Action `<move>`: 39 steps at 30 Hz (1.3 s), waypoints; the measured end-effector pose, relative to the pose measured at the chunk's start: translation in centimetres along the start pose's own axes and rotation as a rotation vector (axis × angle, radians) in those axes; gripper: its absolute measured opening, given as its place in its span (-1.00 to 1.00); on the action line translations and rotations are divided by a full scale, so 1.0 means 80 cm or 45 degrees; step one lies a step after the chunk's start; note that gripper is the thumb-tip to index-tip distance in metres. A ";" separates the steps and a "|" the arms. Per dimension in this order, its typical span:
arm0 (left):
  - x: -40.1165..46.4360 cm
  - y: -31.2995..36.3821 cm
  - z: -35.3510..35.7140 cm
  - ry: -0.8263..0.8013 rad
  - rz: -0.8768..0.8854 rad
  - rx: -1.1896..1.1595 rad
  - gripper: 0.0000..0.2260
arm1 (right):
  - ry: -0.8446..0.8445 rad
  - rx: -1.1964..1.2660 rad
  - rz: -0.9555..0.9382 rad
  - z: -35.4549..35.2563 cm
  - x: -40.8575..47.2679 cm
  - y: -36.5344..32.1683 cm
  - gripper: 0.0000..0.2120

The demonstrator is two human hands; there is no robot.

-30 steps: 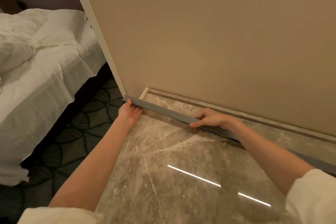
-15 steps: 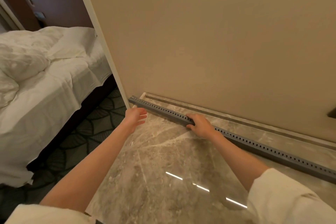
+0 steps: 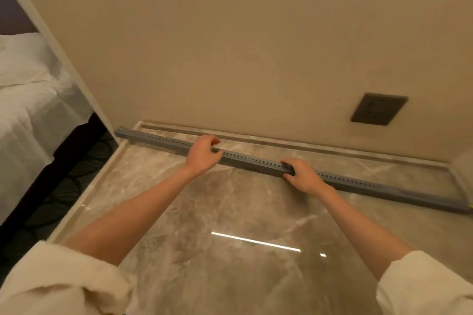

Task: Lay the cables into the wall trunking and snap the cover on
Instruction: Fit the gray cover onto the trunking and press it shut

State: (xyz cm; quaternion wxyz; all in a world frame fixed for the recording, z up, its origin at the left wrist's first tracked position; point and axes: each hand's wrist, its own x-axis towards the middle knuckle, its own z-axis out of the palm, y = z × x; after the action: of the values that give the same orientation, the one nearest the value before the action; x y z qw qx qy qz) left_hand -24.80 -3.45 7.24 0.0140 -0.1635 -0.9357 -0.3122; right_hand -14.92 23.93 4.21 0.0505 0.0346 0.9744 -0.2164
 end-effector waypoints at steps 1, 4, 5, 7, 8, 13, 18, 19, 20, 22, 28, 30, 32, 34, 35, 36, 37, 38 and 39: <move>0.001 0.017 0.012 -0.068 0.116 0.053 -0.67 | 0.021 -0.005 0.039 -0.006 -0.014 0.019 -0.58; -0.002 0.064 0.051 -0.294 0.390 0.234 -0.56 | 0.123 -0.039 0.148 -0.023 -0.054 0.071 -0.57; -0.003 0.078 0.065 -0.348 0.458 0.292 -0.54 | 0.154 -0.051 0.177 -0.029 -0.067 0.086 -0.58; -0.005 0.102 0.091 -0.409 0.558 0.364 -0.53 | 0.196 -0.076 0.223 -0.041 -0.089 0.113 -0.58; -0.005 0.112 0.102 -0.430 0.585 0.376 -0.53 | 0.208 -0.092 0.246 -0.047 -0.099 0.126 -0.58; -0.011 0.153 0.148 -0.460 0.628 0.352 -0.57 | 0.322 -0.150 0.334 -0.066 -0.144 0.180 -0.60; -0.016 0.170 0.174 -0.450 0.584 0.332 -0.58 | 0.775 -0.065 0.669 -0.063 -0.177 0.223 -0.75; -0.016 0.173 0.178 -0.451 0.575 0.339 -0.58 | 0.886 -0.009 0.786 -0.062 -0.183 0.230 -0.78; -0.015 0.176 0.182 -0.454 0.565 0.345 -0.58 | 0.984 0.078 0.901 -0.063 -0.186 0.237 -0.80; -0.016 0.183 0.190 -0.458 0.555 0.350 -0.58 | 1.112 0.317 1.090 -0.068 -0.192 0.251 -0.80; -0.019 0.192 0.211 -0.395 0.648 0.440 -0.70 | 1.345 0.740 1.362 -0.086 -0.190 0.294 -0.73; -0.020 0.192 0.213 -0.381 0.663 0.486 -0.76 | 1.340 0.737 1.375 -0.092 -0.185 0.309 -0.69; -0.018 0.190 0.213 -0.369 0.654 0.482 -0.79 | 1.212 0.658 1.347 -0.096 -0.178 0.321 -0.64; -0.013 0.189 0.208 -0.349 0.642 0.469 -0.79 | 1.111 0.613 1.276 -0.102 -0.170 0.327 -0.58; -0.009 0.188 0.204 -0.347 0.635 0.462 -0.79 | 1.091 0.616 1.243 -0.106 -0.165 0.329 -0.56; -0.006 0.187 0.200 -0.350 0.627 0.456 -0.80 | 1.088 0.644 1.219 -0.111 -0.161 0.332 -0.56; -0.001 0.187 0.196 -0.354 0.617 0.452 -0.80 | 1.085 0.698 1.195 -0.116 -0.155 0.335 -0.57; 0.002 0.186 0.192 -0.351 0.608 0.448 -0.80 | 1.095 0.805 1.173 -0.119 -0.151 0.338 -0.59; 0.006 0.185 0.187 -0.342 0.605 0.448 -0.80 | 1.106 0.946 1.157 -0.122 -0.146 0.342 -0.61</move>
State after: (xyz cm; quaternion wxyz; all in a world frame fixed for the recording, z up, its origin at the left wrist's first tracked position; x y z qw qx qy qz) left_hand -19.43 16.66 3.83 -0.0092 -0.4120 -0.9045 -0.1095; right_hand -1.67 52.30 2.92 -0.2707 0.5332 0.6583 -0.4571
